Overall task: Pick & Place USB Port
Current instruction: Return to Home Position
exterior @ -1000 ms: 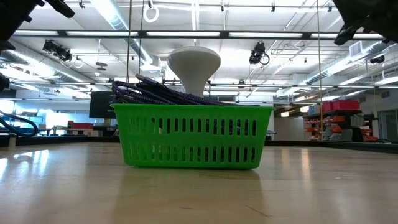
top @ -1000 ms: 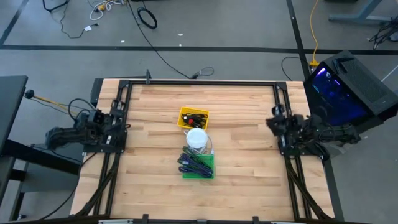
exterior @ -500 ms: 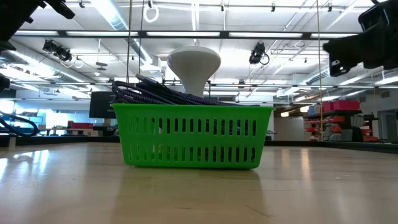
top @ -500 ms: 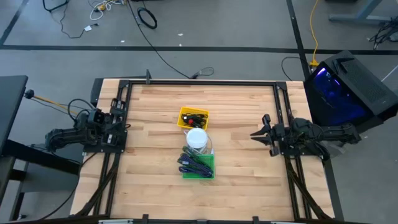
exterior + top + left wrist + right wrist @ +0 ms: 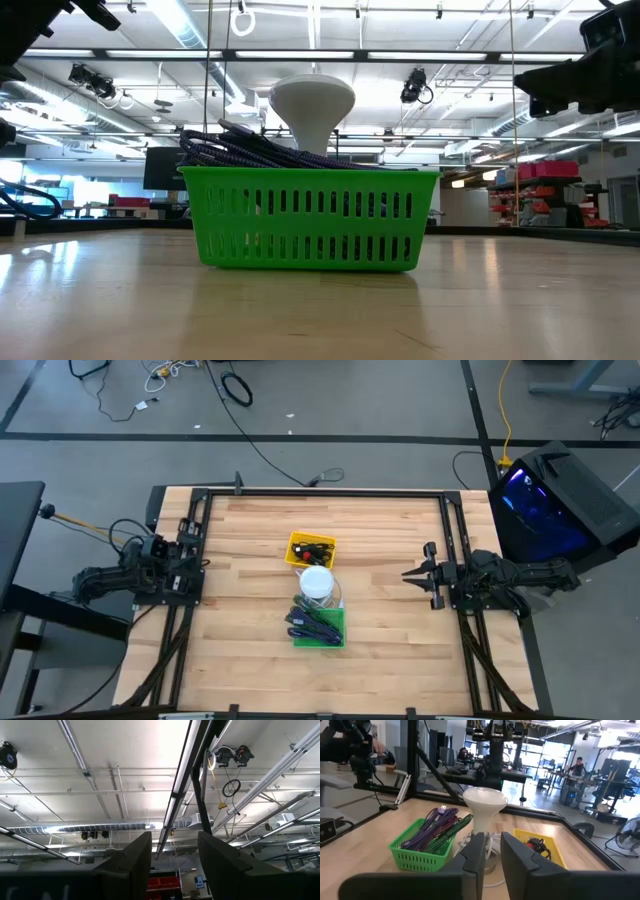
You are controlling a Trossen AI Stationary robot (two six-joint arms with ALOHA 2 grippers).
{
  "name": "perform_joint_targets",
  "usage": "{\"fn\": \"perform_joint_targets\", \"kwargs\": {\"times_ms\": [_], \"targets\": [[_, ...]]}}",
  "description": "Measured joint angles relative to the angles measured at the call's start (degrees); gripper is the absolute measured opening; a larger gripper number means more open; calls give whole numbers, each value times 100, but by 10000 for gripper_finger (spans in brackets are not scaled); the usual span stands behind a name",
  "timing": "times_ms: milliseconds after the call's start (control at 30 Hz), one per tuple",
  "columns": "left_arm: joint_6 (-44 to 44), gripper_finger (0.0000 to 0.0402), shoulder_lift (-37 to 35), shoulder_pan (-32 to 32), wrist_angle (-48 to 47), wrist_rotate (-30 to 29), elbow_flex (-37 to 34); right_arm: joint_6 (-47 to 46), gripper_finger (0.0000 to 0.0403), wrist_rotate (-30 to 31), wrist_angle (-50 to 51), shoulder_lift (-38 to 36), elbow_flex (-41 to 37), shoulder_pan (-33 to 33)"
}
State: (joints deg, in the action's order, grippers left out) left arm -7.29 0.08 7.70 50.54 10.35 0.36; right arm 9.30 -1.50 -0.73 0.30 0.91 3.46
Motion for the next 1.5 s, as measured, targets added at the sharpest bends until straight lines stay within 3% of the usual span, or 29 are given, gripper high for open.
{"fn": "perform_joint_targets", "kwargs": {"times_ms": [200,400,667,833,1500], "targets": [[-107,165,0,1,-158,22,0,0,61,0,0,0,0,0],[-105,165,2,42,-2850,474,2,2,61,0,-2,0,0,0],[694,165,2,-328,-4652,-384,2,2,61,2,-4,0,0,0],[982,165,2,-509,-4790,-778,2,2,61,2,-3,0,0,0],[901,165,28,-507,-4771,-798,2,2,61,2,-3,0,0,0]]}}
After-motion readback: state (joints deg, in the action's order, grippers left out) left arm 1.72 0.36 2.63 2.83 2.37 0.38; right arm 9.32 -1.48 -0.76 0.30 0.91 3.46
